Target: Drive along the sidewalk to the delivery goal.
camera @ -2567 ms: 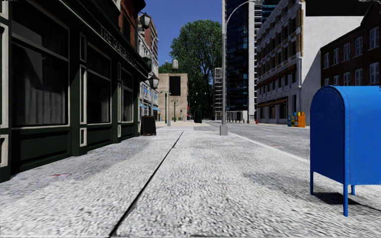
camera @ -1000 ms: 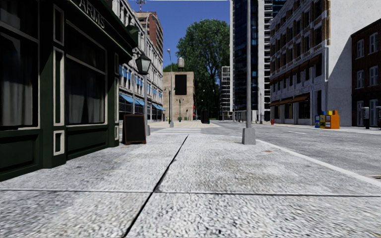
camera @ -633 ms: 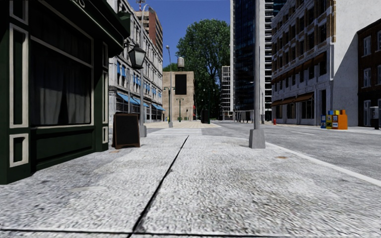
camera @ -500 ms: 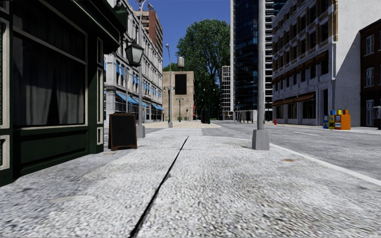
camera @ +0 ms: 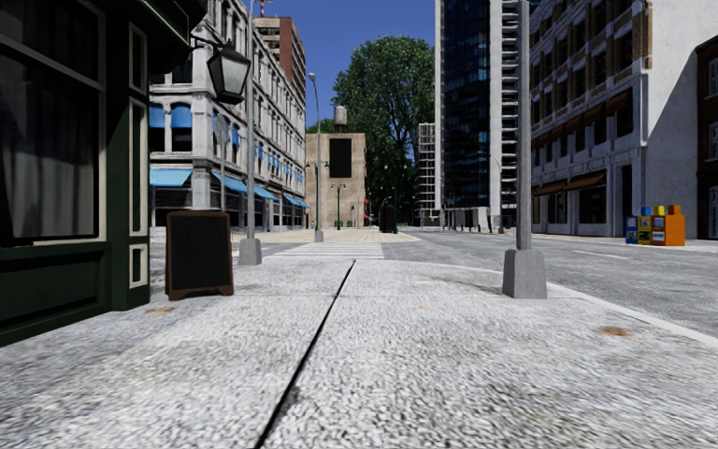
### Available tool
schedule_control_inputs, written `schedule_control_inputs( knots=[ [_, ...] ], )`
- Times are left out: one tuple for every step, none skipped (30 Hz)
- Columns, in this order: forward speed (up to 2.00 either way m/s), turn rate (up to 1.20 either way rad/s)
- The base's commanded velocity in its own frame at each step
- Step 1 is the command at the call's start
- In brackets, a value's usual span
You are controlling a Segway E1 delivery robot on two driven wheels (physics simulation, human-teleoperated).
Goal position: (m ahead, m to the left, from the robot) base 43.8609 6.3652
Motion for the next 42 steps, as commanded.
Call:
schedule_control_inputs(
  knots=[
    [2.0, 0.0],
    [2.0, 0.0],
    [2.0, 0.0],
    [2.0, 0.0],
    [2.0, 0.0],
    [2.0, 0.0],
    [2.0, 0.0],
    [2.0, 0.0],
    [2.0, 0.0],
    [2.0, 0.0],
    [2.0, 0.0],
    [2.0, 0.0],
    [2.0, 0.0],
    [2.0, 0.0],
    [2.0, 0.0],
    [2.0, 0.0],
    [2.0, 0.0],
    [2.0, 0.0],
    [2.0, 0.0],
    [2.0, 0.0],
    [2.0, 0.0],
    [2.0, 0.0],
    [2.0, 0.0],
    [2.0, 0.0],
    [2.0, 0.0],
    [2.0, 0.0],
    [2.0, 0.0],
    [2.0, 0.0],
    [2.0, 0.0],
    [2.0, 0.0],
    [2.0, 0.0],
    [2.0, 0.0],
    [2.0, 0.0],
    [2.0, 0.0],
    [2.0, 0.0],
    [2.0, 0.0],
    [2.0, 0.0],
    [2.0, 0.0],
    [2.0, 0.0],
    [2.0, 0.0],
    [2.0, 0.0],
    [2.0, 0.0]
  ],
)
